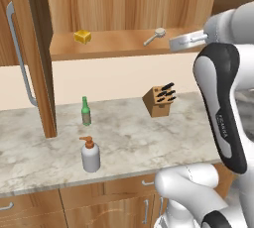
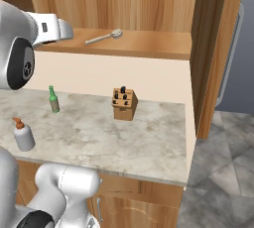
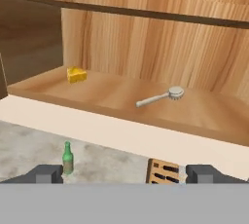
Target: Pick the soap dispenser and dish brush from the cabinet and place them on the counter.
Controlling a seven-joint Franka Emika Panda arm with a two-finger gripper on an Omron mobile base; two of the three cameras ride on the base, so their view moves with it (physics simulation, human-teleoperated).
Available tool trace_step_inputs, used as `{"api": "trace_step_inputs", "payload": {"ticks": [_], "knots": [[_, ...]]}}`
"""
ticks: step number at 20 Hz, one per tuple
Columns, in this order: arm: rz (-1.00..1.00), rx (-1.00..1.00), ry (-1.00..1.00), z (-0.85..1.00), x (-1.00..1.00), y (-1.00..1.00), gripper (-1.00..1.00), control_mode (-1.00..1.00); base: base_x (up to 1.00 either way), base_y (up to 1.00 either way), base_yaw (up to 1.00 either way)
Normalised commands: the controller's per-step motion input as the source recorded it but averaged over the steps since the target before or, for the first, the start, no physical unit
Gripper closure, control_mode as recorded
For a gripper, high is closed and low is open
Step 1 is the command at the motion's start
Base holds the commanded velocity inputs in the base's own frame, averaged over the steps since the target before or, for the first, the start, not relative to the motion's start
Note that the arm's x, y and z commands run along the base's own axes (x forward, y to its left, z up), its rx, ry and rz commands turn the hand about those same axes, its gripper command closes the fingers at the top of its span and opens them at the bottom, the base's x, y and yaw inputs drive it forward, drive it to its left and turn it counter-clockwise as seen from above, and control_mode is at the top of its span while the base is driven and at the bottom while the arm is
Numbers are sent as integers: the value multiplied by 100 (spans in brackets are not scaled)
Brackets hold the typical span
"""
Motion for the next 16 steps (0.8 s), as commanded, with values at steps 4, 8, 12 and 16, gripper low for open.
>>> {"api": "trace_step_inputs", "payload": {"ticks": [4,8,12,16], "knots": [[-16,-3,10,0,17,0,-100,-100,0,0,0],[-13,1,11,0,8,0,-100,-100,0,0,0],[-12,7,2,0,11,0,-100,-100,0,0,0],[-12,10,0,-3,11,0,-100,-100,0,0,0]]}}
